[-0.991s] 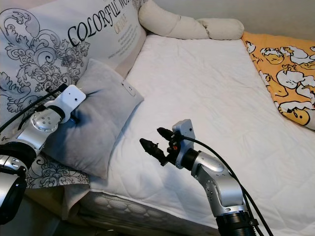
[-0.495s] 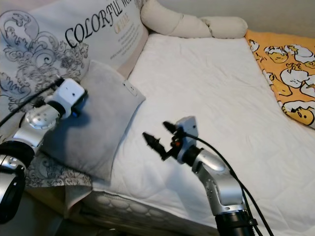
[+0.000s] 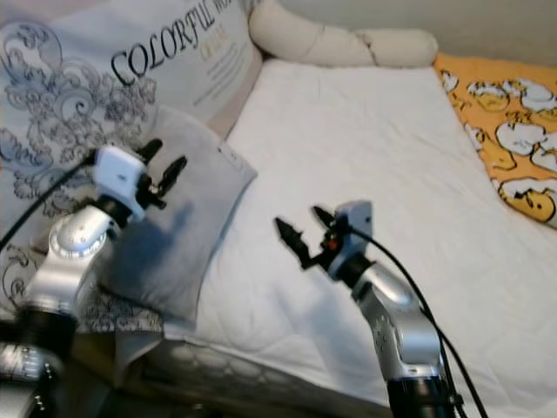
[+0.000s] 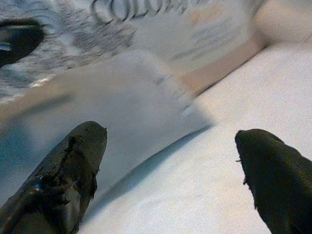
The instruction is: Clean up the room
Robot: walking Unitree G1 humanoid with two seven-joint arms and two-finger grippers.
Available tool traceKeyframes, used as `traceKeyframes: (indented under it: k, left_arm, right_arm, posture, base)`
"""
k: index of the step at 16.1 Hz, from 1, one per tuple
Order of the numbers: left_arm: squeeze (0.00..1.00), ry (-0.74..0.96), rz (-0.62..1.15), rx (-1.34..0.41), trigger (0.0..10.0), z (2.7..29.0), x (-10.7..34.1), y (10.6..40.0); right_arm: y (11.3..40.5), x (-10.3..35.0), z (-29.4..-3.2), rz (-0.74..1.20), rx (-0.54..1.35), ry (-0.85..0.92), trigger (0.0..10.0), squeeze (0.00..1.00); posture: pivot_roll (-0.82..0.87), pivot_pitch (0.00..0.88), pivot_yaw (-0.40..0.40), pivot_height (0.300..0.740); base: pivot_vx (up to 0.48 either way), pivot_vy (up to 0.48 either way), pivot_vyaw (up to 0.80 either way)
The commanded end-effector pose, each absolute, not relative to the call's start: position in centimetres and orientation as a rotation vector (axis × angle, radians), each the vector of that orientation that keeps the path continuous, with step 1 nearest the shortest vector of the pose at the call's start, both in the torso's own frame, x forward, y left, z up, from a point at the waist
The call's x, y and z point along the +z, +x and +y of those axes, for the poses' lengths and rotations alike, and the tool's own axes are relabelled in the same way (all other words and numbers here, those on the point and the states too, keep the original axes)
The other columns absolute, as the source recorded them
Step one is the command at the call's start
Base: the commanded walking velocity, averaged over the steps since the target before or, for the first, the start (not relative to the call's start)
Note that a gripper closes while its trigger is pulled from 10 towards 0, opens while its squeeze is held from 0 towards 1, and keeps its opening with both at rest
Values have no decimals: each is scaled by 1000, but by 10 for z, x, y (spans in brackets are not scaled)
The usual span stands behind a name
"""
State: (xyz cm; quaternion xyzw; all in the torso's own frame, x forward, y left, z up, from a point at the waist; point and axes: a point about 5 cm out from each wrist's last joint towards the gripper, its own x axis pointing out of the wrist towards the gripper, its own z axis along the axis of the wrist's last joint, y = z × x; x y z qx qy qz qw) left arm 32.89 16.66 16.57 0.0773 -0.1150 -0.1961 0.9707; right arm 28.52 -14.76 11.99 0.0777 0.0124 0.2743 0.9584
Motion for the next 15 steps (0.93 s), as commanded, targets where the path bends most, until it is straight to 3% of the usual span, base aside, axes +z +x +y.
traceKeyframes:
  k: [1, 4, 6, 10, 11, 15]
  left_arm:
    - [1000, 79, -198, -384, 10000, 169, 166, 321]
    - [1000, 50, -131, -354, 10000, 170, 155, 301]
    - [1000, 23, -69, -305, 10000, 171, 140, 284]
    - [1000, 22, -16, -242, 10000, 175, 137, 271]
    - [1000, 18, 9, -232, 10000, 177, 131, 268]
    - [1000, 40, 72, -173, 10000, 180, 115, 264]
  right_arm:
    - [285, 125, -149, -32, 532, 125, 10000, 1000]
    - [281, 125, -148, -25, 521, 181, 10000, 1000]
    - [277, 117, -161, 12, 303, 213, 10000, 1000]
    - [277, 112, -165, 1, 175, 183, 10000, 1000]
    - [277, 111, -165, 10, 165, 187, 10000, 0]
    - [277, 104, -172, 70, 94, 108, 10000, 0]
  posture:
    - [43, 0, 4, 740]
    - [30, 0, 8, 740]
    - [17, 0, 1, 740]
    - [53, 0, -42, 740]
    - [42, 0, -33, 740]
    - [46, 0, -38, 740]
  base:
    - [0, 0, 0]
    - [0, 0, 0]
    - [0, -480, 0]
    - [0, -480, 0]
    - [0, -480, 0]
    - [0, -480, 0]
